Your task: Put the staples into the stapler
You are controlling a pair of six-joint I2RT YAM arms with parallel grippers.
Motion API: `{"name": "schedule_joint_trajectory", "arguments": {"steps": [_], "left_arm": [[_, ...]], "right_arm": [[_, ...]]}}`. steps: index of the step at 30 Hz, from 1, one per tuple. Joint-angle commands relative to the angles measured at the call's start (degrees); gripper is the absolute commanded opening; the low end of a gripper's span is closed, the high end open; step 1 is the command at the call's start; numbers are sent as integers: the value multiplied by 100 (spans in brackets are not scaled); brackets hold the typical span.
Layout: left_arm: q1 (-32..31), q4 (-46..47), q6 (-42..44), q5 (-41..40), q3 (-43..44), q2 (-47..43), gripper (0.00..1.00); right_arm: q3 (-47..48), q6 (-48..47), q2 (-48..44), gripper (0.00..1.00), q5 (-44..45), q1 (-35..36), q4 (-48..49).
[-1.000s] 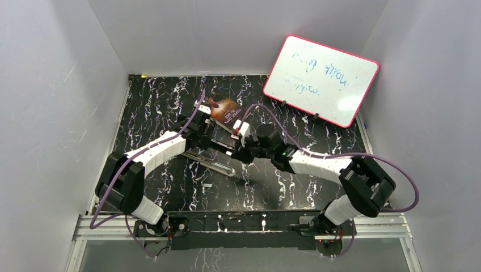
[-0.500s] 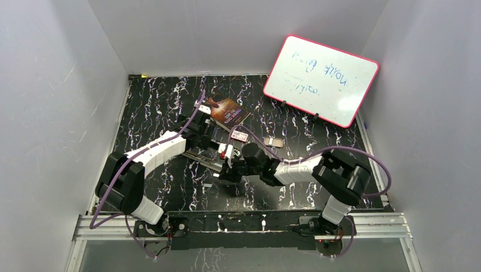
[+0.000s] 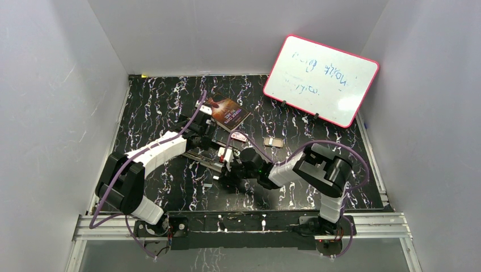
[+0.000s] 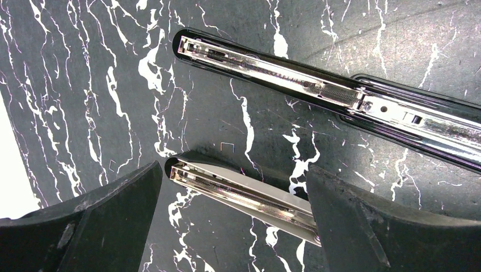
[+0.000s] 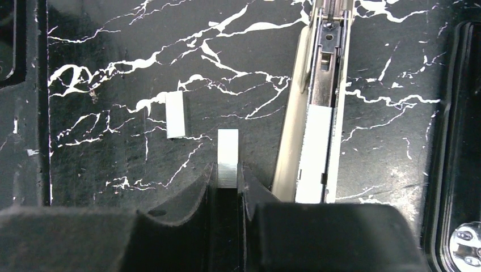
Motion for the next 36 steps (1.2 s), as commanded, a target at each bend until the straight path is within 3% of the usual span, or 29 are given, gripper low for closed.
{"name": "schedule_joint_trajectory", "arguments": {"steps": [1,9,18,29,36], "left_arm": [[-42,4,59,-135,11,-275,98],[-55,9,78,-159,1,-285,98],[-67,16,92,-184,-7,-284,98],[-71,27,100,-196,-16,-294,98],[-75,27,98,-194,-17,-294,98]], "right_arm": [[5,-99,114,19,-2,94,405],[-221,-406,206,32,1,91,207],[-361,-455,331,32,-7,32,273],[-255,-497,390,13,-265,-18,176],[-95,-316,-123,0,-597,-23,145]]}}
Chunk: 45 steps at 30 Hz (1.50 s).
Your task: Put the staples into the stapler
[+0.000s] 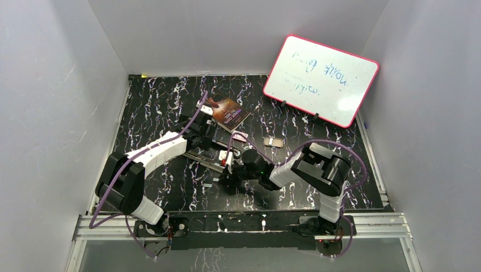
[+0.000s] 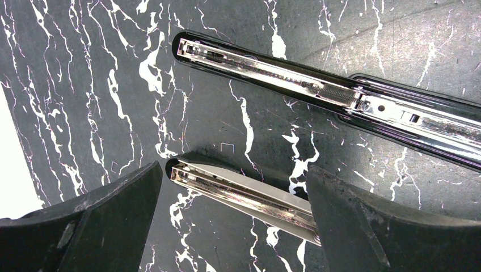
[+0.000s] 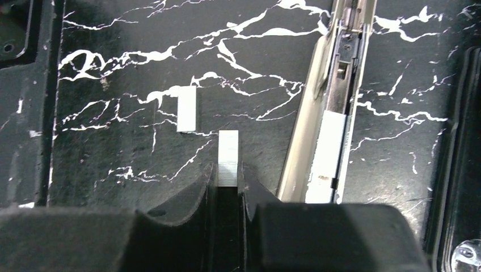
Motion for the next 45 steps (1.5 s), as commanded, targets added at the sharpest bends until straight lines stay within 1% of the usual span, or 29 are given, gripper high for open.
{"name": "schedule_joint_trajectory", "arguments": {"steps": [1,7,11,15,17,22,25,30,34,39,45], "left_arm": [[-31,9,26,-168,-20,-292,98],[-35,1,15,-168,-8,-257,98],[-31,0,12,-151,2,-239,98],[-33,14,25,-159,3,-222,98],[-35,17,25,-160,2,-208,98],[-37,27,34,-160,-7,-184,98],[-33,27,36,-160,-2,-177,98],[-38,27,43,-155,-16,-174,98],[-26,26,39,-151,-11,-193,98],[-33,27,52,-160,-32,-207,98],[-33,25,58,-160,-42,-209,98]], "right_arm": [[83,123,-464,0,-269,-8,-423],[-9,668,-1454,0,-336,-333,-188],[53,691,-1672,0,53,-569,-565],[95,797,-1523,0,152,-935,-691],[176,810,-1474,0,271,-1008,-786],[603,687,-1343,0,733,-1032,-1467],[837,650,-1251,0,833,-1033,-1683],[1504,682,-976,0,1104,-1037,-2502],[1979,731,-776,0,1158,-1053,-3095],[2214,897,-703,0,1318,-1107,-3399],[2515,982,-426,0,1150,-1245,-3783]]}}
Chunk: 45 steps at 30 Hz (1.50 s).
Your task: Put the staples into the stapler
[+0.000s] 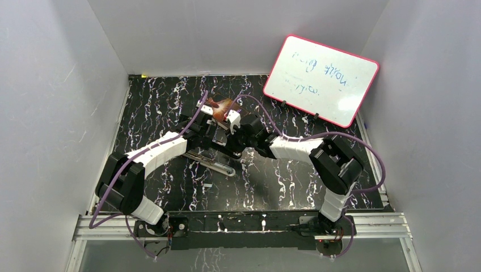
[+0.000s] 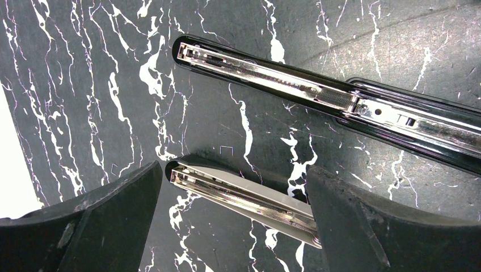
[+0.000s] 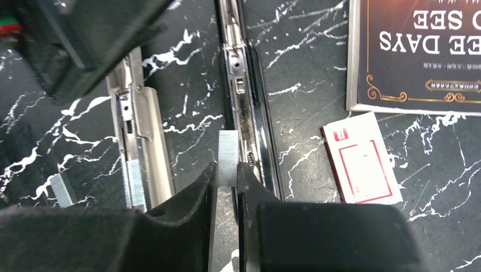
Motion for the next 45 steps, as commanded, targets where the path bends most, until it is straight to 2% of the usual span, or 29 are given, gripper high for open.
{"name": "schedule_joint_trajectory", "arguments": {"steps": [1,21,41,45], "left_arm": [[-21,-36,52,-144,-42,-206,98],[-15,-38,55,-153,-51,-228,98],[-12,-50,32,-155,-40,-236,98],[127,-202,-215,111,124,-129,98]], "right_arm": [[441,95,155,0,-57,-124,-373],[820,135,406,0,-294,-214,-731],[1066,220,574,0,-92,-231,-1117],[1091,231,611,0,-117,-231,-1116]]}}
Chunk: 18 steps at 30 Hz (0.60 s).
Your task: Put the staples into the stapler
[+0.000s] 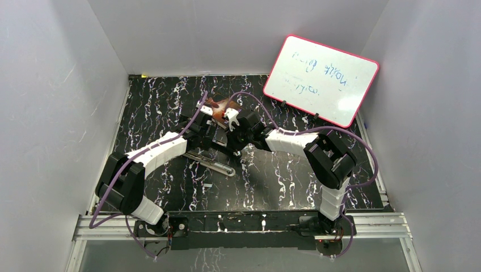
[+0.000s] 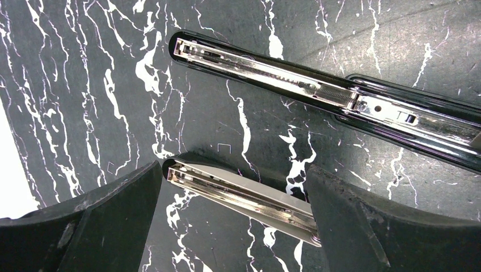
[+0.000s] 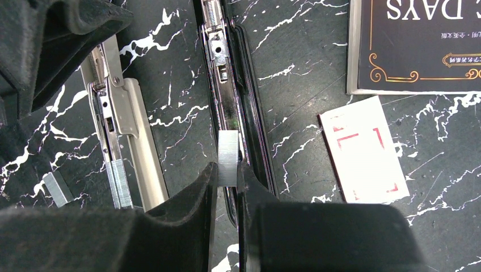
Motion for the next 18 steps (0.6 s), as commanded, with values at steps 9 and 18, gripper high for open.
{"name": "schedule_joint_trajectory", "arguments": {"steps": [9,18], "left_arm": [[911,-205,-1603,1615,425,-365,90],[967,1047,-2576,1966,-23,-341,88]], "right_arm": [[240,47,55,0,-128,-78,214],[268,104,-19,0,-241,-89,342]]}}
